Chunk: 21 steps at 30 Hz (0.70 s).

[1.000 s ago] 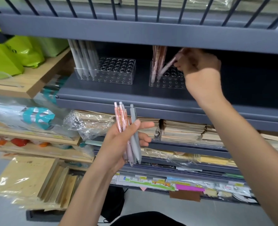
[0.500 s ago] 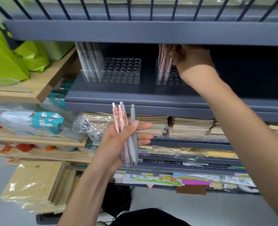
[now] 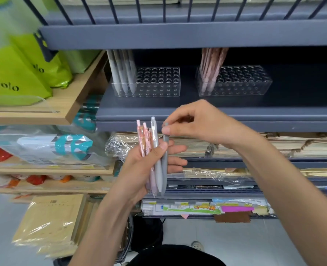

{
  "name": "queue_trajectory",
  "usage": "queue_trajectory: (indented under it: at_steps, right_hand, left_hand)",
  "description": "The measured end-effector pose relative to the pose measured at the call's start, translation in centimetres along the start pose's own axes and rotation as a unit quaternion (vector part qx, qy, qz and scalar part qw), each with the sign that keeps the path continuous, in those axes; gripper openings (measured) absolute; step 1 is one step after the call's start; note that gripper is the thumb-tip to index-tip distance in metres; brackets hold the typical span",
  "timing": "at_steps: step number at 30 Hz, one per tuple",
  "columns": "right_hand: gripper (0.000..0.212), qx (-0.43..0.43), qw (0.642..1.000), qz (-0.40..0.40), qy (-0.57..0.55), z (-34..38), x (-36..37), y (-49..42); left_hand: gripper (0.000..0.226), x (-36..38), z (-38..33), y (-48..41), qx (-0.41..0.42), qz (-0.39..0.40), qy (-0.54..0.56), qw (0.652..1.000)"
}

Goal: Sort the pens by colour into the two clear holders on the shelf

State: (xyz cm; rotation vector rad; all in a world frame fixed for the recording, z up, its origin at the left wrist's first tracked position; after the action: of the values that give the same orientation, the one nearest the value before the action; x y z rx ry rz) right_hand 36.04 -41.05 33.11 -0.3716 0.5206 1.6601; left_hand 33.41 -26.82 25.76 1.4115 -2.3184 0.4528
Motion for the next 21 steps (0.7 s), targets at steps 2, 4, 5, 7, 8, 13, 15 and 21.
queue_trajectory:
  at_steps: [2,4,5,7,8,13,15,21]
  right_hand:
    - [0.015,0.002,1.0,0.014,-0.023,0.2,0.7,-0.3]
    - [0.013,0.0,0.999,0.009,-0.034,0.4,1.0,-0.5]
    - [0.012,-0.001,0.999,0.0,-0.041,0.5,1.1,-0.7]
    - [0.008,-0.003,0.997,-0.03,-0.067,0.8,1.0,-1.0]
    - [0.007,-0.003,0.996,-0.049,-0.081,0.9,1.0,-1.2]
    - [0.012,-0.005,0.973,-0.138,-0.184,1.7,1.5,-1.9]
    - [0.013,-0.007,0.964,-0.152,-0.22,2.0,2.0,-2.1]
    - [0.008,-0.001,0.977,-0.057,-0.206,2.1,3.7,-2.8]
  left_hand:
    - [0.036,-0.4,-0.3,0.2,-0.001,0.003,0.001,1.0]
    - [0.033,-0.9,-0.7,0.3,0.003,0.005,0.011,1.0]
    - [0.032,-1.2,-0.9,0.3,0.008,0.006,0.013,1.0]
    - [0.031,-2.1,-1.4,0.2,0.016,0.002,0.001,1.0]
    - [0.032,-2.6,-1.6,0.2,0.02,-0.001,-0.008,1.0]
    - [0.033,-5.1,-1.9,0.4,0.018,-0.02,-0.034,0.999]
    - [0.028,-5.7,-1.9,0.5,0.026,-0.023,-0.051,0.998]
    - [0.022,-6.8,-2.5,0.4,0.064,-0.044,-0.055,0.995]
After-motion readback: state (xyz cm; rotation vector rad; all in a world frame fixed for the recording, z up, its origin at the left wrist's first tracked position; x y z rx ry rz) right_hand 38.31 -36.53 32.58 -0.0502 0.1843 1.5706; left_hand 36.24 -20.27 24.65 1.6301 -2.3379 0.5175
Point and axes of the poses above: each hand's wrist, its own y-axis away from the middle knuckle, its own x-axis out of the palm, z = x × y, the point moved 6 cm from there along -y, towards the middle knuckle, and after that the axes turned 12 degrees about x, right-handed, at the moved point
